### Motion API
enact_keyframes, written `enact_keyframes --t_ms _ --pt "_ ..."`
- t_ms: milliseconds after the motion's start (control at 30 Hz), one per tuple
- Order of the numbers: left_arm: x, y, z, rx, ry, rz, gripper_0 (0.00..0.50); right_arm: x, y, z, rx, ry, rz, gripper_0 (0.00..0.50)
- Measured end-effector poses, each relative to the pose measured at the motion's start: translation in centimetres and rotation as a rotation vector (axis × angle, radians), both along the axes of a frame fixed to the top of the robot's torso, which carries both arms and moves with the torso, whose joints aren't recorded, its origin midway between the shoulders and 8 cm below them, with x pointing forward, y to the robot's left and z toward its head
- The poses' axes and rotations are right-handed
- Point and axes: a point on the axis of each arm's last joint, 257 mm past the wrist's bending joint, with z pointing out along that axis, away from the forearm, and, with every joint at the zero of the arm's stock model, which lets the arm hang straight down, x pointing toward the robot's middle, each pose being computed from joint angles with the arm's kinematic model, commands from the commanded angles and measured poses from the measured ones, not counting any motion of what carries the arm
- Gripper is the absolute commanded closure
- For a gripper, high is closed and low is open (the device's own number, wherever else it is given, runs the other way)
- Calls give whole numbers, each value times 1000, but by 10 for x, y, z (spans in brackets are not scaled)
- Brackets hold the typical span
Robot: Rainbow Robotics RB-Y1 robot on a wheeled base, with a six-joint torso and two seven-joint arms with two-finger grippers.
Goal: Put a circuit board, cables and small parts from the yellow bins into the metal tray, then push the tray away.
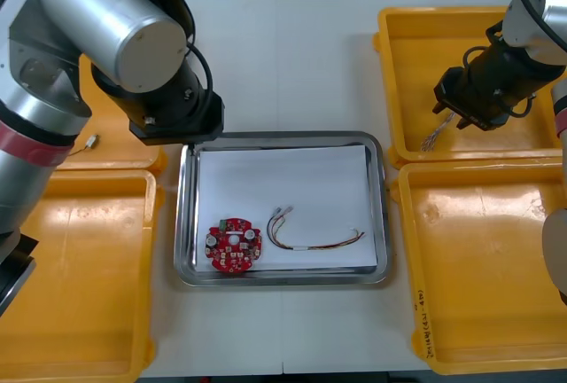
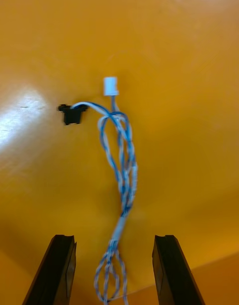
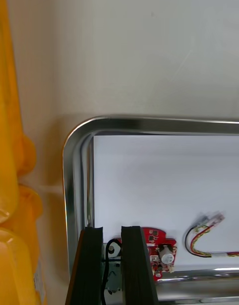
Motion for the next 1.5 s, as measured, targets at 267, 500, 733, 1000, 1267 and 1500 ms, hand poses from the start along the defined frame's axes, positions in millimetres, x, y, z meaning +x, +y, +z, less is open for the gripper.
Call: enact_keyframes --t_ms 267,500,733,1000,1267,1500 --pt "-4 -13 -23 25 61 -8 500 4 10 -2 10 -12 15 50" --pt "-2 -22 -43 41 67 -32 500 -2 8 -15 9 27 8 49" --pt "5 -29 -54 38 54 -40 500 -8 9 -27 4 60 10 50" --pt "15 -34 -63 26 2 -36 500 -4 10 -30 11 51 7 50" --pt "12 -33 -79 19 6 -33 500 3 12 -26 15 27 4 52" --pt "10 -31 -89 21 8 -50 500 5 13 -28 19 30 2 286"
